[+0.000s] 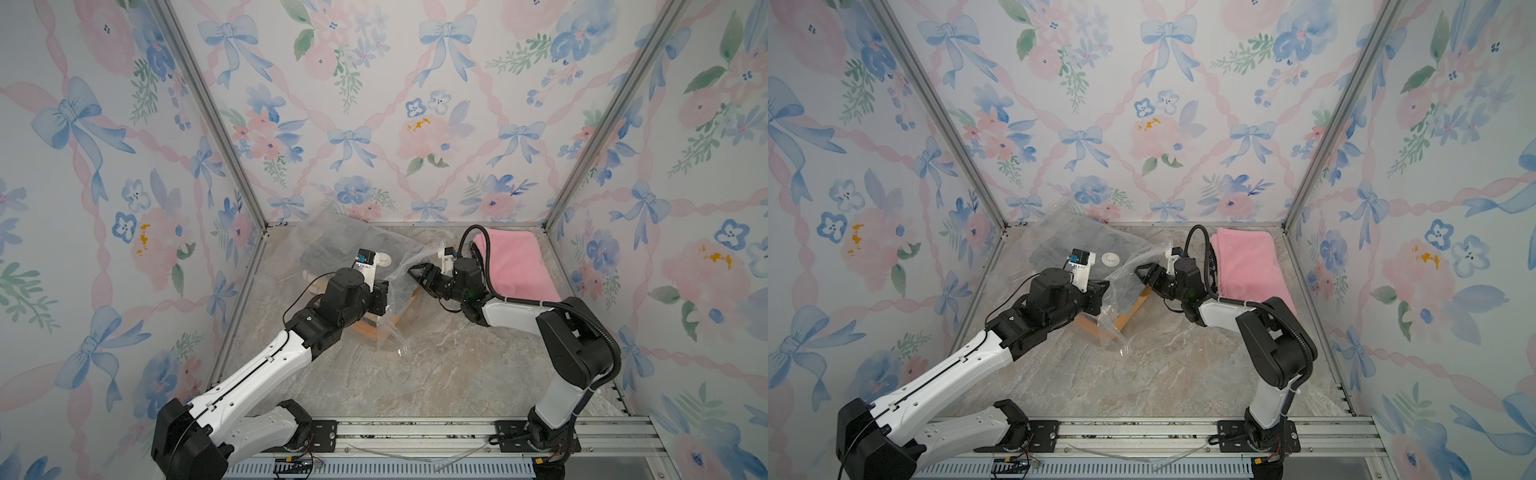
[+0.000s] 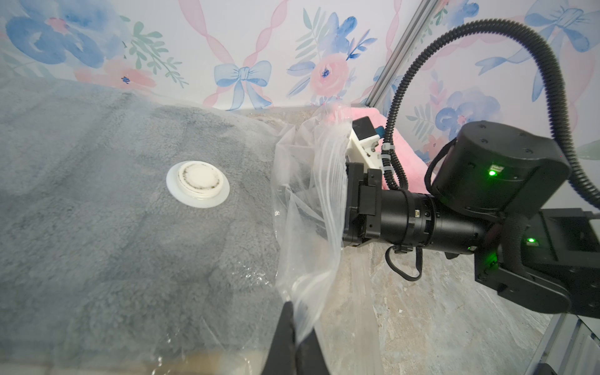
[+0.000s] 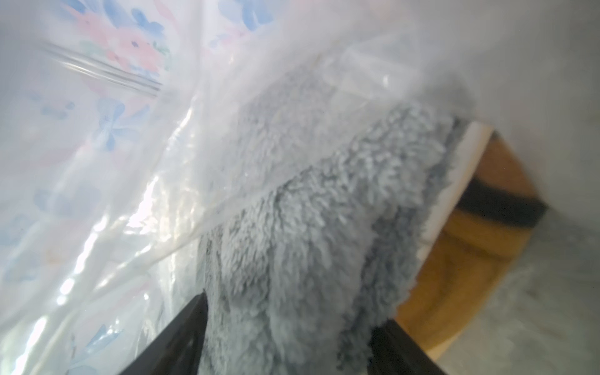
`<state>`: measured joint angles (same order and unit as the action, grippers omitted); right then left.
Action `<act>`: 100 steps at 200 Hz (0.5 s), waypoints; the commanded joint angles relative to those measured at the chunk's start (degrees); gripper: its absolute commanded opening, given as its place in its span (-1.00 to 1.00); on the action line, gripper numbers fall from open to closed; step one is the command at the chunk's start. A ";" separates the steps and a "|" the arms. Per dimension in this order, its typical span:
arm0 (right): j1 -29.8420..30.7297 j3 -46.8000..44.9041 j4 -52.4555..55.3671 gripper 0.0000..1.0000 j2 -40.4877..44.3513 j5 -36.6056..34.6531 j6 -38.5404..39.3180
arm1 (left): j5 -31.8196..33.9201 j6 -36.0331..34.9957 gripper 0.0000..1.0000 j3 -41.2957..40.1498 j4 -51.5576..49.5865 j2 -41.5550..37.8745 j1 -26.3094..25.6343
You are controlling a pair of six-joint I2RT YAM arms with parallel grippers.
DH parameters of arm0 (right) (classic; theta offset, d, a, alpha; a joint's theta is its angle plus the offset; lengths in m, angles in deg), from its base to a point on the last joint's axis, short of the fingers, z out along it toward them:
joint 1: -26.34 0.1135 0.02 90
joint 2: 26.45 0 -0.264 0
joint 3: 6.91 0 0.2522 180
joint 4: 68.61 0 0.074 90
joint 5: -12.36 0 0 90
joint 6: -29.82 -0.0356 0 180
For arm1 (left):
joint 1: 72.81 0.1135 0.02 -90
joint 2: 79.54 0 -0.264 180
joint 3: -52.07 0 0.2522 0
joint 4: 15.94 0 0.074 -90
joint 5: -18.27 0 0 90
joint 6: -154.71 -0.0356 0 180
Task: Take the blanket out of the vacuum bag
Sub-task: Take out the blanket from the vacuum bag.
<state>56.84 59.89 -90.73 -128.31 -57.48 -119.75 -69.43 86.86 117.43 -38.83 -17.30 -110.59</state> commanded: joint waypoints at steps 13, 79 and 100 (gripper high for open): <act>0.95 2.72 1.43 0.32 -0.68 0.01 1.75 | 0.09 0.35 -1.00 -0.44 1.20 -1.94 -0.28; 2.81 7.66 11.31 0.19 4.13 -1.82 7.84 | 0.77 0.36 -1.00 0.06 1.22 -2.66 -0.28; 2.90 8.37 11.98 0.06 4.34 -1.79 8.06 | 0.56 0.35 -1.00 1.11 1.22 -2.99 -0.32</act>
<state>59.07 65.76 -80.32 -126.17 -58.99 -113.59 -69.16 86.86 117.32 -38.81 -18.65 -110.59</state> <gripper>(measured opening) 0.575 0.050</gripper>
